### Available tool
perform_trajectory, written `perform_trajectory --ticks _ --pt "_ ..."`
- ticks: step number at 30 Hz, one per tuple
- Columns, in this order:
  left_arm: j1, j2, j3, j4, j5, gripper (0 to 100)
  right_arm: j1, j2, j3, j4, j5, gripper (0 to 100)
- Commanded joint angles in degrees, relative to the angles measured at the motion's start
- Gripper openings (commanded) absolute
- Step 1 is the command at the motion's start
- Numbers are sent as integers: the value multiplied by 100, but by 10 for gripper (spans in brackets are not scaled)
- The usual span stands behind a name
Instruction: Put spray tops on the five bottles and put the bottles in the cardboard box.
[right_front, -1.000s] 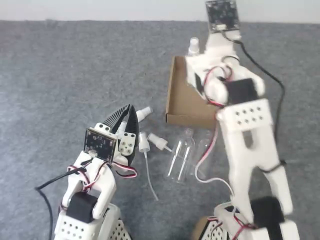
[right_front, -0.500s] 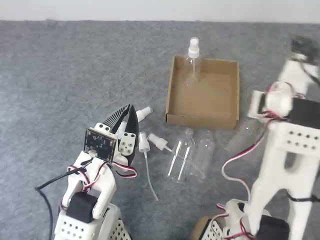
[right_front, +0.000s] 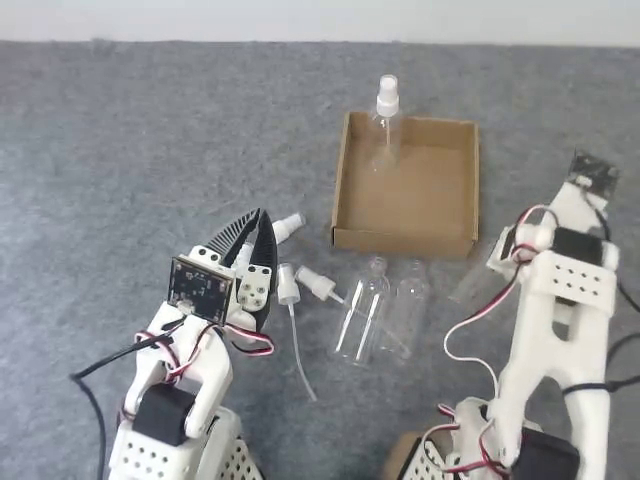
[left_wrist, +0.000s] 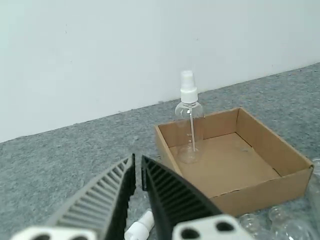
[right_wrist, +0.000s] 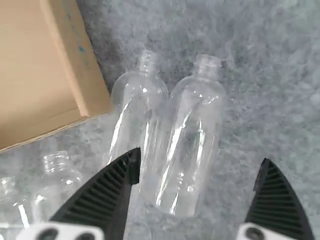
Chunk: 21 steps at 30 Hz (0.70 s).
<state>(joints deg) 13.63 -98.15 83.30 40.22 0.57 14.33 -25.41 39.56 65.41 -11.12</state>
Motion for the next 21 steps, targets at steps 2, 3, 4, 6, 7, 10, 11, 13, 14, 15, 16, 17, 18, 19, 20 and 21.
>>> perform_trajectory --ticks 2,3,4,6,7,10,11,13,14,15,16,17,18,19,20,21 --pt "-53 -70 -57 -193 -9 12 92 -233 413 -673 -62 310" --pt "-53 -70 -57 -193 -18 12 92 -233 536 -813 -62 310" --pt "-53 -70 -57 -193 -18 12 92 -233 642 -954 -62 310" --pt "-53 -70 -57 -193 -18 12 92 -233 870 -1218 -53 310" --pt "-53 -70 -57 -193 -18 12 92 -233 976 -1323 -53 310" --pt "-53 -70 -57 -193 -18 12 92 -233 1196 -1508 -35 310" --pt "-53 -70 -57 -193 -18 12 101 -233 1240 -1534 -35 309" --pt "-53 -70 -57 -193 -18 12 163 -233 1301 -1525 -35 286" --pt "-53 -70 -57 -193 -18 12 233 -233 1319 -1534 -26 266" --pt "-53 -70 -57 -193 -18 12 321 -233 1319 -1534 -26 245" --pt "-53 -70 -57 -193 -18 12 444 -233 1327 -1534 9 227" --pt "-53 -70 -57 -193 -18 12 567 -233 1345 -1534 114 211" --pt "-53 -70 -66 -193 -18 12 690 -233 1345 -1534 246 199" --pt "-53 -53 -110 -193 -9 12 796 -233 1345 -1534 352 191" --pt "-53 -35 -171 -176 0 12 910 -233 1345 -1534 431 181" --pt "-62 -26 -215 -167 0 12 998 -233 1354 -1525 510 176"
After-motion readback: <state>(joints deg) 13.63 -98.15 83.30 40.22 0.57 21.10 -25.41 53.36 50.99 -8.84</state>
